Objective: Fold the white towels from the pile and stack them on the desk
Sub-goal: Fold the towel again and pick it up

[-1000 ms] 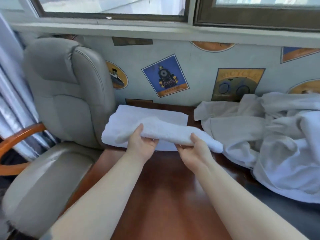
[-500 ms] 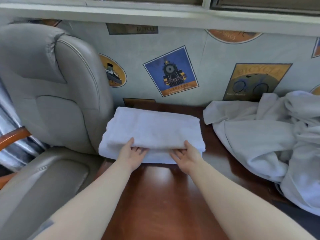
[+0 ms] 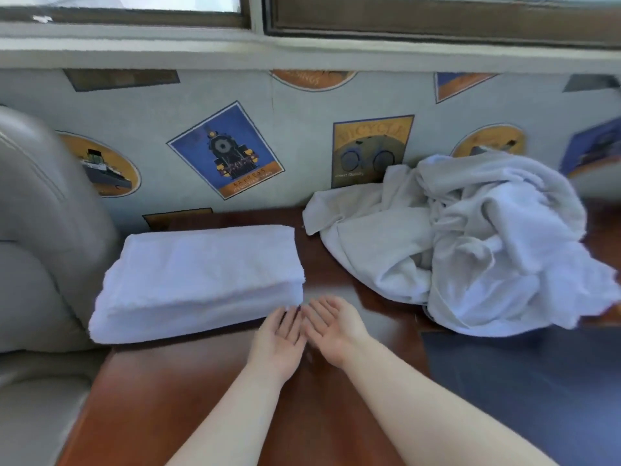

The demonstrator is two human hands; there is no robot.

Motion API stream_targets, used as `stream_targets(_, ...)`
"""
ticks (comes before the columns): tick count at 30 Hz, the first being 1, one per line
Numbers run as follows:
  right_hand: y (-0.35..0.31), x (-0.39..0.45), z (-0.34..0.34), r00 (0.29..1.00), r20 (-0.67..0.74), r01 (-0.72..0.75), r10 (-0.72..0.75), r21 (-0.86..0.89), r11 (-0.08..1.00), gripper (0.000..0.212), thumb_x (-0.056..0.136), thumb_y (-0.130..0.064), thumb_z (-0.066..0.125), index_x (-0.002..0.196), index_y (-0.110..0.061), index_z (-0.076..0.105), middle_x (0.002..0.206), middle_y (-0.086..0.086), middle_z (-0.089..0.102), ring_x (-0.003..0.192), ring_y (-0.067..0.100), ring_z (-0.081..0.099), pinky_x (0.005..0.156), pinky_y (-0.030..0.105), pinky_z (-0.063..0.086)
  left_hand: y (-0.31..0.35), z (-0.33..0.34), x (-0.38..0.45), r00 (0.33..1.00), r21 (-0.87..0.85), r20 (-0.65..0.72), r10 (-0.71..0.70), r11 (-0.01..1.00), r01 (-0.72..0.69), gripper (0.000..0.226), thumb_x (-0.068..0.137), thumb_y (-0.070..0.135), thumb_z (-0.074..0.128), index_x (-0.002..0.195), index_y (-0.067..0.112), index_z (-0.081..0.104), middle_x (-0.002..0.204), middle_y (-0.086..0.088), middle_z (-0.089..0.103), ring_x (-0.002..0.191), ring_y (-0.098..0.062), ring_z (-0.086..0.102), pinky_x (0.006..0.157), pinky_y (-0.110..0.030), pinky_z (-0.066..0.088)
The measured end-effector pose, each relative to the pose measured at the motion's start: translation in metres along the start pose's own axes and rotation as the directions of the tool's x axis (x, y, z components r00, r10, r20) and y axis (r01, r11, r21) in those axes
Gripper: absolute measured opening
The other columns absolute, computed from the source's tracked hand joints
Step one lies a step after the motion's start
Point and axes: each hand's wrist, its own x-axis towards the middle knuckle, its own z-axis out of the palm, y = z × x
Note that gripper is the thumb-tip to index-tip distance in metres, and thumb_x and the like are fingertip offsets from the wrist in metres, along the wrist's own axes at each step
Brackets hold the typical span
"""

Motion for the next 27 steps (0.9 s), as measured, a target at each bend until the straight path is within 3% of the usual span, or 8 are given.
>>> stream_targets(5,-0.09,-0.041,-0.074,0.964,-0.143,0.218,-0.225,-0.062,0.974,0.018,0.102,-0.014,0.043,0.116,-0.005,0.052,0.137,0.011,0.054,0.125,0.025,0.054,0.098,0.037,0.045,-0.086,0.056,-0.017,0.99,0.06,0.058,-0.126,0.991,0.122,0.037,0.101,0.019,0.047,0.137,0.011,0.051,0.138,-0.009,0.057,0.131,-0.027,0.05,0.098,-0.039,0.041)
stream_targets(9,-0.172,-0.079,-0.108,0.929,-0.097,0.36,-0.356,0.024,0.933,0.024,0.099,-0.021,0.053,0.117,-0.006,0.053,0.129,0.009,0.056,0.109,0.021,0.06,0.089,0.035,0.051,-0.145,0.117,-0.035,0.972,0.252,0.171,-0.161,0.961,0.115,0.017,0.1,0.018,0.05,0.113,0.011,0.06,0.129,-0.007,0.061,0.128,-0.027,0.053,0.102,-0.04,0.041)
stream_targets(12,-0.229,-0.102,-0.138,0.936,-0.103,0.351,-0.338,0.157,0.923,0.042,0.09,-0.033,0.068,0.119,-0.007,0.054,0.11,0.01,0.061,0.098,0.021,0.063,0.077,0.036,0.055,-0.186,0.163,-0.044,0.969,0.413,0.218,-0.112,0.911,0.012,0.011,0.099,0.021,0.054,0.103,0.015,0.062,0.128,-0.006,0.059,0.122,-0.024,0.055,0.098,-0.039,0.043)
stream_targets(15,-0.271,-0.11,-0.166,0.955,-0.113,0.291,-0.274,0.169,0.942,0.052,0.083,-0.039,0.075,0.116,-0.009,0.048,0.1,0.013,0.054,0.096,0.023,0.062,0.082,0.035,0.056,-0.221,0.204,-0.05,0.968,0.48,0.249,-0.045,0.873,-0.083,0.014,0.094,0.029,0.062,0.103,0.019,0.063,0.126,-0.003,0.057,0.122,-0.019,0.051,0.094,-0.038,0.041)
stream_targets(19,-0.303,-0.107,-0.185,0.976,-0.037,0.213,-0.213,-0.004,0.977,0.038,0.09,-0.032,0.069,0.114,-0.007,0.051,0.097,0.009,0.055,0.079,0.016,0.06,0.067,0.026,0.054,-0.26,0.243,-0.053,0.969,0.476,0.246,0.039,0.866,-0.156,0.021,0.091,0.04,0.065,0.1,0.021,0.066,0.11,0.0,0.067,0.117,-0.017,0.056,0.098,-0.038,0.038)
stream_targets(24,-0.318,-0.114,-0.206,0.957,0.052,0.289,-0.285,-0.104,0.952,0.014,0.099,-0.02,0.056,0.094,-0.007,0.057,0.075,0.004,0.053,0.062,0.011,0.052,0.048,0.019,0.052,-0.292,0.256,-0.054,0.977,0.41,0.135,0.163,0.889,-0.205,0.019,0.088,0.037,0.07,0.089,0.018,0.068,0.086,0.001,0.071,0.095,-0.015,0.063,0.094,-0.037,0.045)
stream_targets(27,-0.286,-0.12,-0.25,0.968,0.071,0.245,-0.239,-0.099,0.964,0.017,0.103,-0.014,0.048,0.088,-0.007,0.053,0.065,0.002,0.044,0.045,0.007,0.044,0.046,0.019,0.051,-0.314,0.234,-0.062,0.977,0.418,0.048,0.21,0.884,-0.21,0.013,0.093,0.031,0.064,0.094,0.017,0.065,0.092,0.001,0.07,0.093,-0.013,0.063,0.088,-0.036,0.044)
